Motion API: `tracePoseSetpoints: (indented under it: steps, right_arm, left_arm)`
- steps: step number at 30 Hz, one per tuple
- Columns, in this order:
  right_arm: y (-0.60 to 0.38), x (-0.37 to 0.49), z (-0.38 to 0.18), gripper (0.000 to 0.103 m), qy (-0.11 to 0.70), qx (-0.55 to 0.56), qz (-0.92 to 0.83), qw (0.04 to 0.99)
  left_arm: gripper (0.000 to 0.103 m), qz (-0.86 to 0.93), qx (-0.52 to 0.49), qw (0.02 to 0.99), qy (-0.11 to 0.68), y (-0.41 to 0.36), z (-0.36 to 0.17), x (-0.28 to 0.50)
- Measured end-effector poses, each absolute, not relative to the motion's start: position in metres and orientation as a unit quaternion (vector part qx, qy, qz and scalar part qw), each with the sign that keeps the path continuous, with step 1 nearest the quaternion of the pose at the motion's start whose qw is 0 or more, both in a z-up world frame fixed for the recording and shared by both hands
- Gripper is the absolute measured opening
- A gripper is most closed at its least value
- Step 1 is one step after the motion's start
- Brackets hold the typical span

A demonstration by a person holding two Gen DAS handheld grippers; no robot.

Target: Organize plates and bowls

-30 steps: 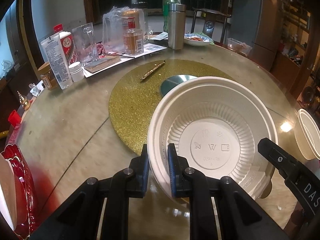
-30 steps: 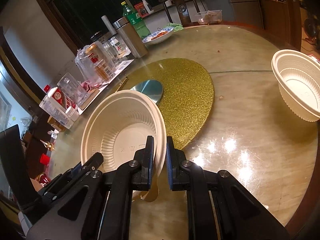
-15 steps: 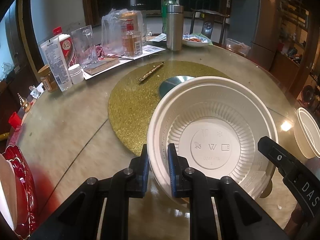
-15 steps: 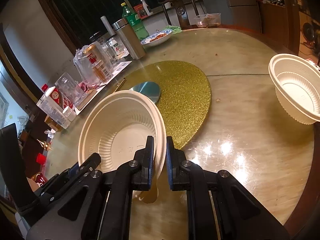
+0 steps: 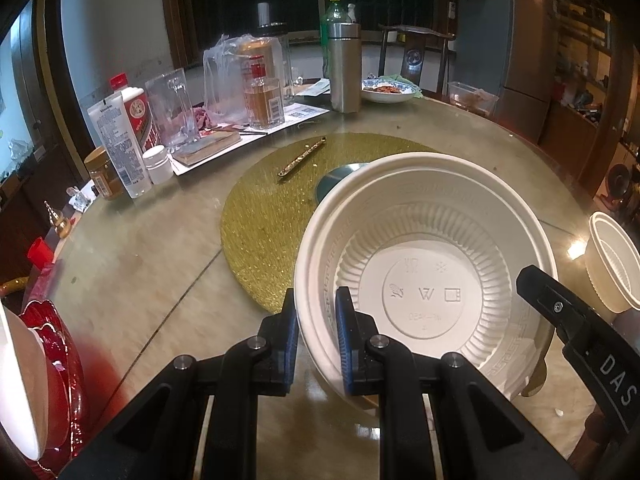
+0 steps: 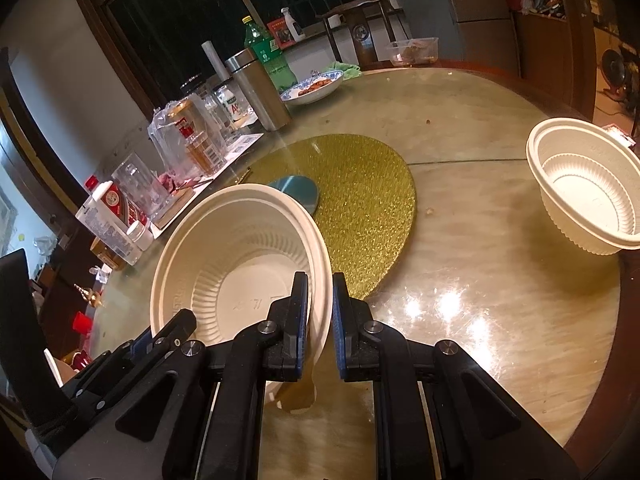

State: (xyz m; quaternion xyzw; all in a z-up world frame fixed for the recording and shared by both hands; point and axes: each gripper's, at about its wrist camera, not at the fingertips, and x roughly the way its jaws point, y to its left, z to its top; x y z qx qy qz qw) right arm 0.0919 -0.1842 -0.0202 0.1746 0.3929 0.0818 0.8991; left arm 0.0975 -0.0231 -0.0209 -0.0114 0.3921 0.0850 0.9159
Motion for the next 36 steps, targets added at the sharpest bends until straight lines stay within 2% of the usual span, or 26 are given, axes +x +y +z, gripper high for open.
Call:
tracePoseSetpoints:
  steps: [21, 36]
  right_arm:
    - [-0.182, 0.085, -0.011, 0.011, 0.379, 0.16, 0.078, 0.908]
    - [-0.152, 0.054, 0.028, 0.011, 0.364, 0.13, 0.116, 0.915]
  left_arm:
    - [0.016, 0.09, -0.001, 0.919, 0.384, -0.026, -0.01, 0.087]
    - [0.016, 0.1, -0.018, 0.93, 0.352, 0.009, 0.023, 0.043]
